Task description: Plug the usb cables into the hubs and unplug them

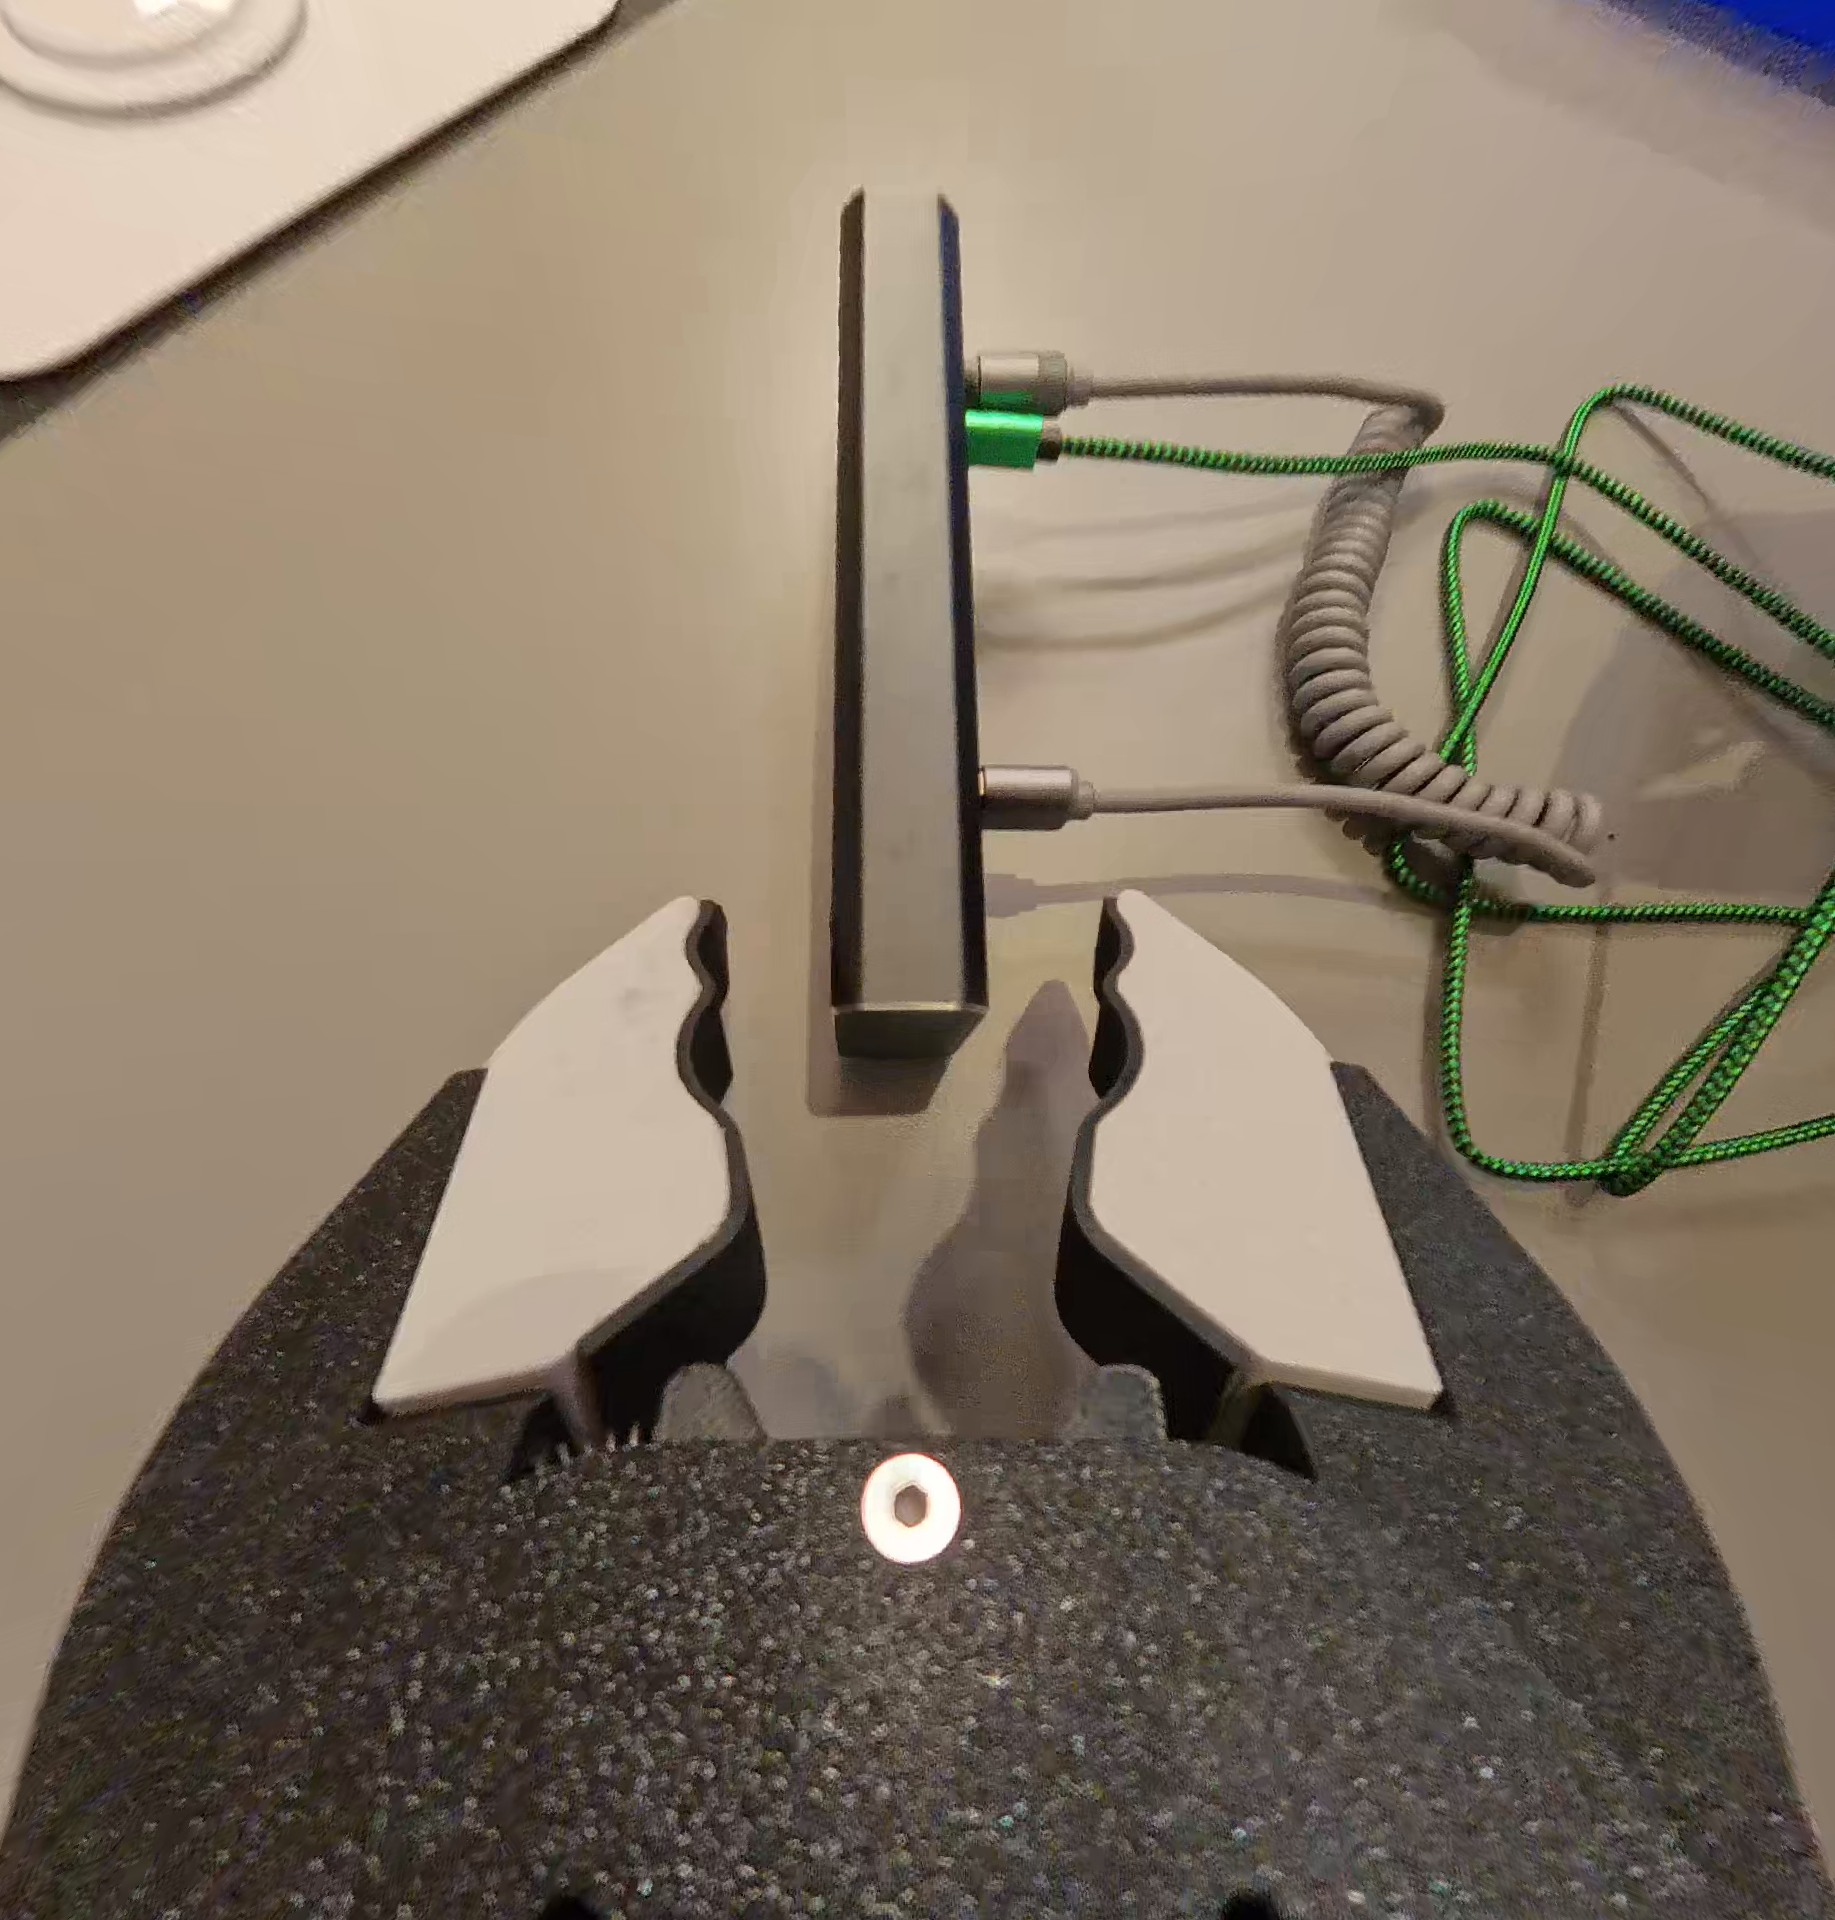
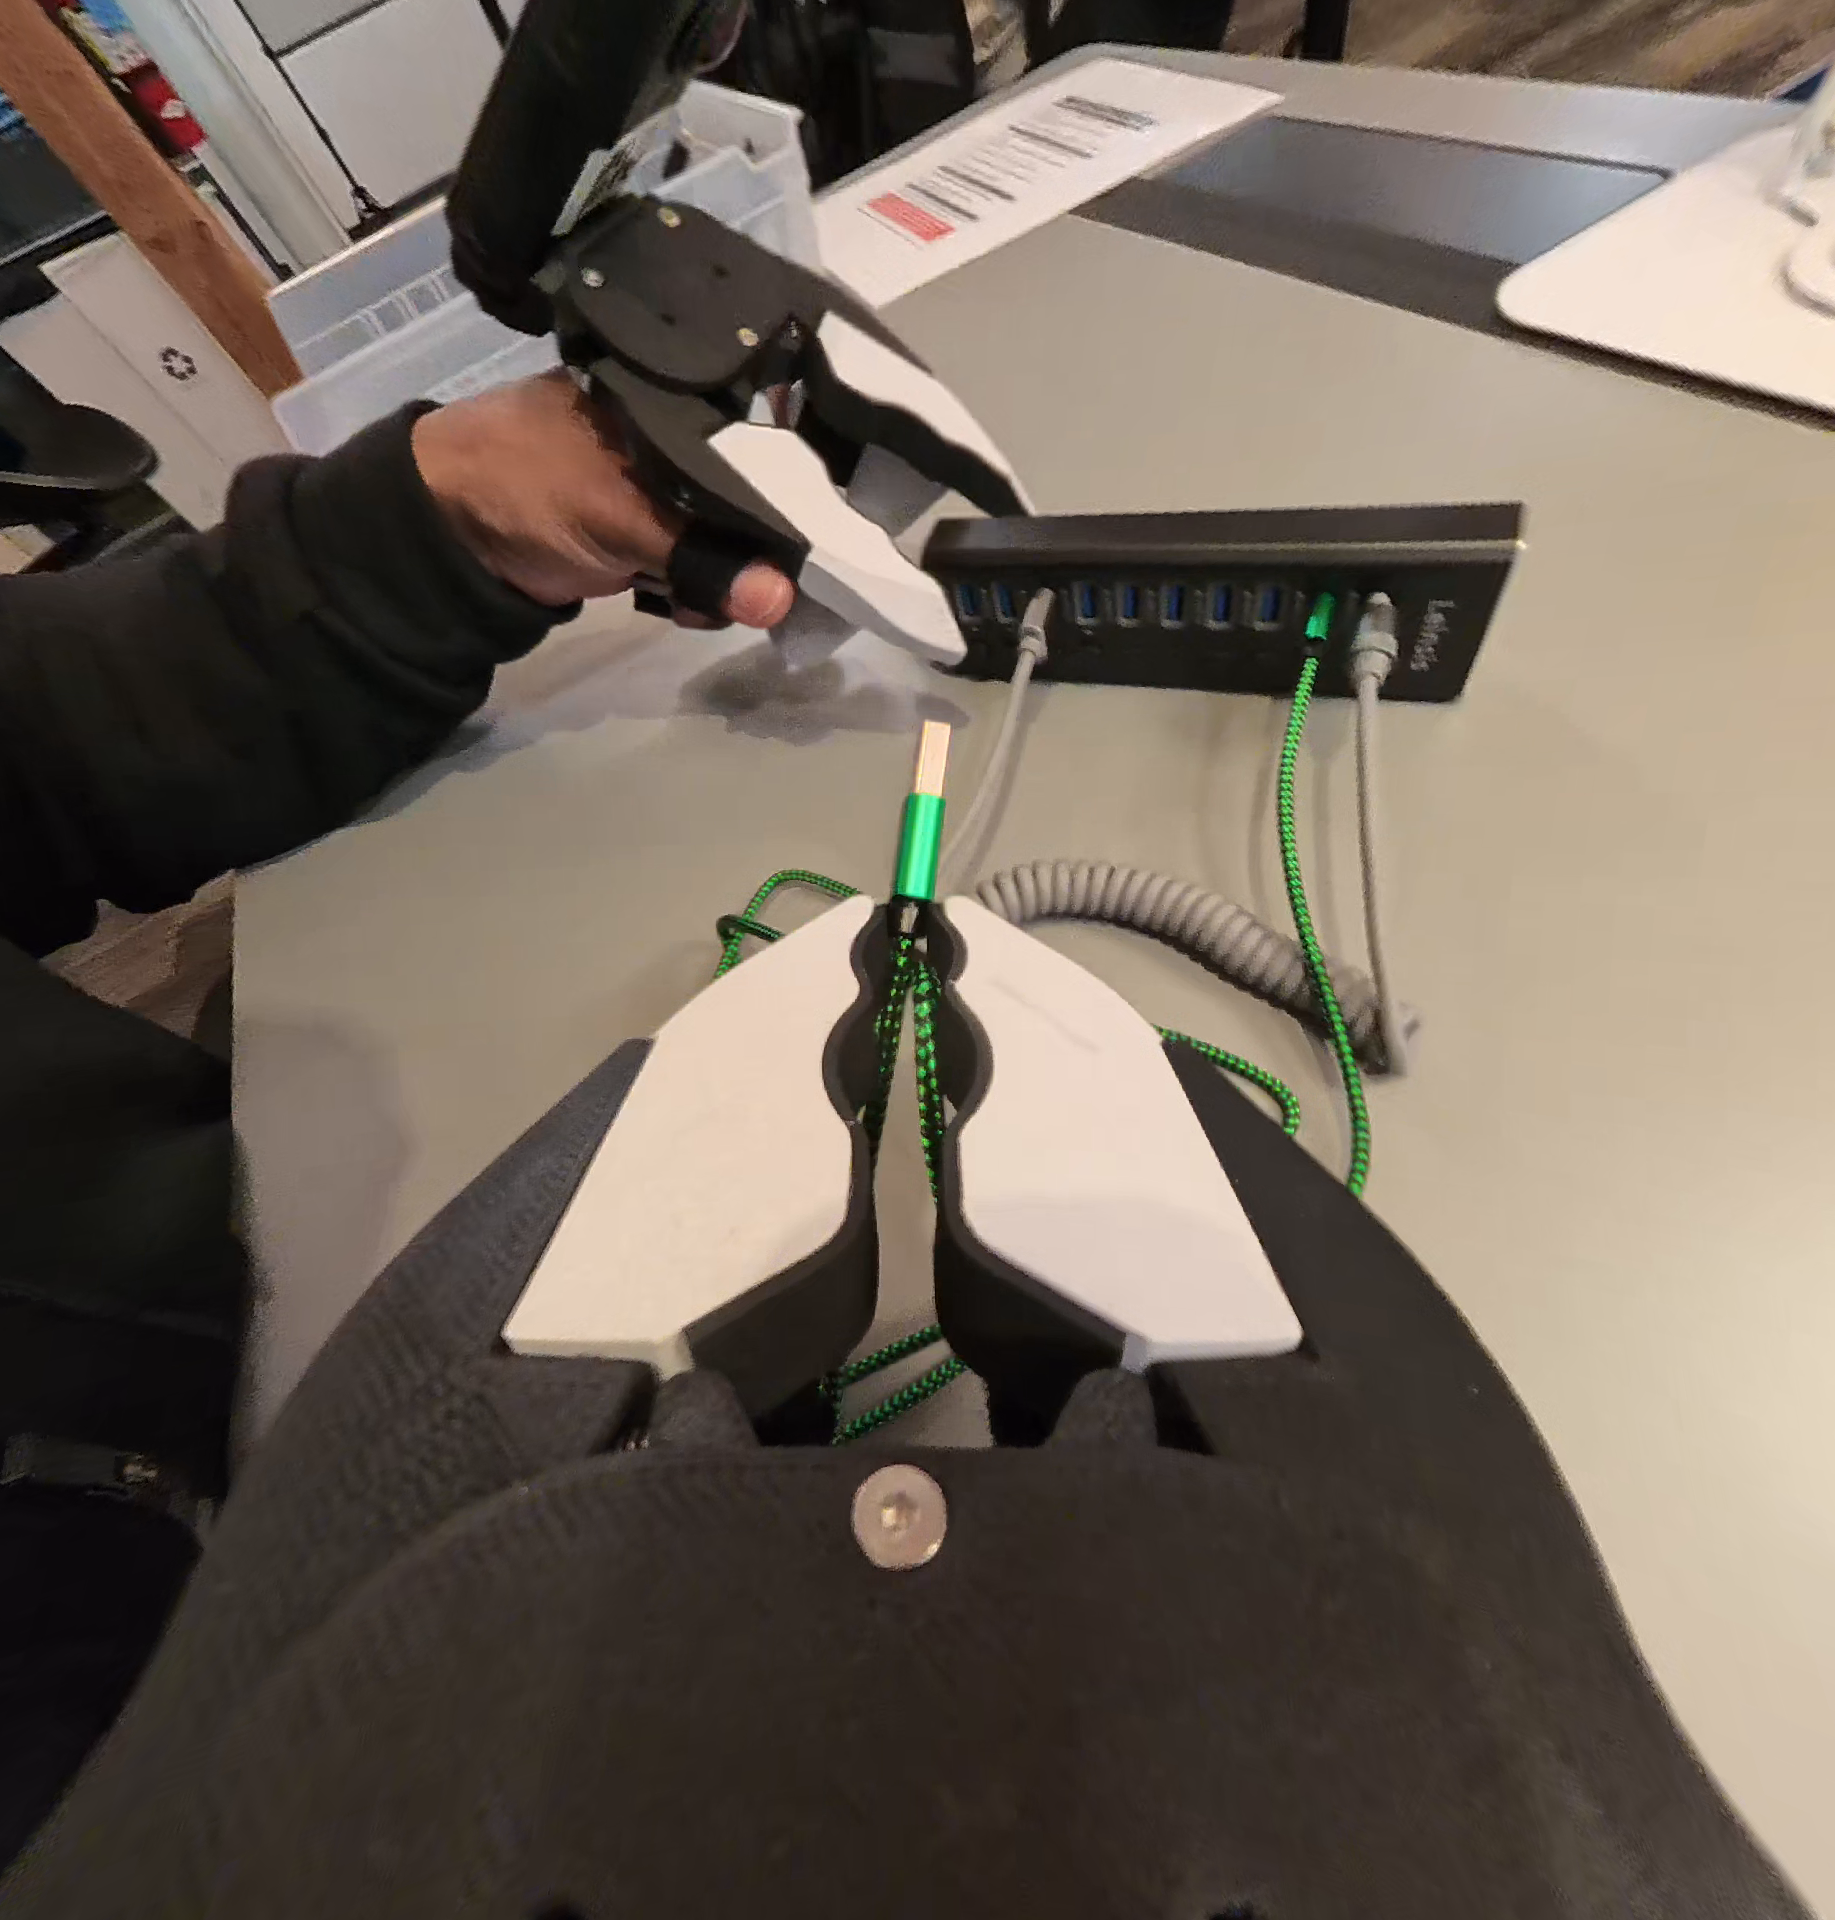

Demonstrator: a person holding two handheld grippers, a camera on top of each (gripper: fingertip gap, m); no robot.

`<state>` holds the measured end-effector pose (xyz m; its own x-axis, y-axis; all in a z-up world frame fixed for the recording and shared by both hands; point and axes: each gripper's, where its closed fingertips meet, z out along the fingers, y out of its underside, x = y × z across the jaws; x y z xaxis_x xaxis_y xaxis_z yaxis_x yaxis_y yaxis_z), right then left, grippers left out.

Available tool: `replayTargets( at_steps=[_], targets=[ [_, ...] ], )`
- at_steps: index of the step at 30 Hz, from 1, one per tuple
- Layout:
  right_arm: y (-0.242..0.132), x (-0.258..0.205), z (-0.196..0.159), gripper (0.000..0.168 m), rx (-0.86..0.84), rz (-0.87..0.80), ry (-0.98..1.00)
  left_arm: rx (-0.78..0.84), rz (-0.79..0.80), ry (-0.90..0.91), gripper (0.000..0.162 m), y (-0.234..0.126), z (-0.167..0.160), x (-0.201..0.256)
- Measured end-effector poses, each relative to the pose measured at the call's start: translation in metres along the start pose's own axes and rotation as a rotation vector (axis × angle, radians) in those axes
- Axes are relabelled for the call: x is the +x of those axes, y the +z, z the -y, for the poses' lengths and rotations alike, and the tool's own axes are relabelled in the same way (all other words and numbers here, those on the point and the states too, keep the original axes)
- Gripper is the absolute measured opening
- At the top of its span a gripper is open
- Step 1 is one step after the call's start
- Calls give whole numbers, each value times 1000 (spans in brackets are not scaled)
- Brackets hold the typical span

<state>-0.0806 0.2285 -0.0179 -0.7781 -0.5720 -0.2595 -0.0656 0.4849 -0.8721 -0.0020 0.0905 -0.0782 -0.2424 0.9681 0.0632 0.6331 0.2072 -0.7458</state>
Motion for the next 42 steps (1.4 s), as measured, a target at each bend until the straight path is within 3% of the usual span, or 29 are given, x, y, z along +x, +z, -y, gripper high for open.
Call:
replayTargets(
  at_steps=[5, 11, 18, 20, 24, 31, 42],
  targets=[
    [-1, 11, -2, 5, -50, -10, 14, -91, -14, 35, 54, 7, -16, -4],
    [6, 19, 0, 5, -93, -39, -8, -67, -45, -10, 41, 7, -14, -4],
    [21, 29, 4, 5, -172, -95, -26, -141, -10, 107, 56, 30, -10, -2],
    [27, 33, 4, 5, -204, -105, -23, -99, -25, 126, 37, 35, -3, 3],
    [43, 44, 4, 5, -273, -144, -40, -104, -21, 111, 32, 37, -3, 6],
    [76, 56, -2, 5, -350, -150, -18, -47, 62, 48, 30, 24, 1, 9],
    [88, 61, 4, 5, -361, -247, -113, -30, 150, 47, 31, 19, 17, 24]
  ],
)
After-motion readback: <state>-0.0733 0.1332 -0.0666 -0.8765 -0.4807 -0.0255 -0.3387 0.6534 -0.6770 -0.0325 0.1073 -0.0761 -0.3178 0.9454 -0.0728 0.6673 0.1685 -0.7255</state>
